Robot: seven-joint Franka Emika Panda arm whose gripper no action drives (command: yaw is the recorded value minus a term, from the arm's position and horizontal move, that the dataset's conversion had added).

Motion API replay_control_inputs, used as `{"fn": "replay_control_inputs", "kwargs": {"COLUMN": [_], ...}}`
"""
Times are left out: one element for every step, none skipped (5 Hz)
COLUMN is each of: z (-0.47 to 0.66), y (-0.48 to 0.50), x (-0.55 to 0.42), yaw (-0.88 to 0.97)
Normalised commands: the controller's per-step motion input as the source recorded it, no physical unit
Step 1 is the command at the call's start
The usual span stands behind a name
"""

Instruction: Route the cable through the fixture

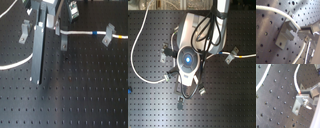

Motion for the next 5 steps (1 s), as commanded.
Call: {"fn": "replay_control_inputs", "kwargs": {"z": [-0.29,-0.32,0.00,0.36,0.75], "y": [-0.300,-0.298,0.001,0.030,0.062], "x": [-0.152,-0.126,-0.009,0.003,-0.099], "yaw": [-0.53,-0.57,-0.23,-0.03,-0.01]}}
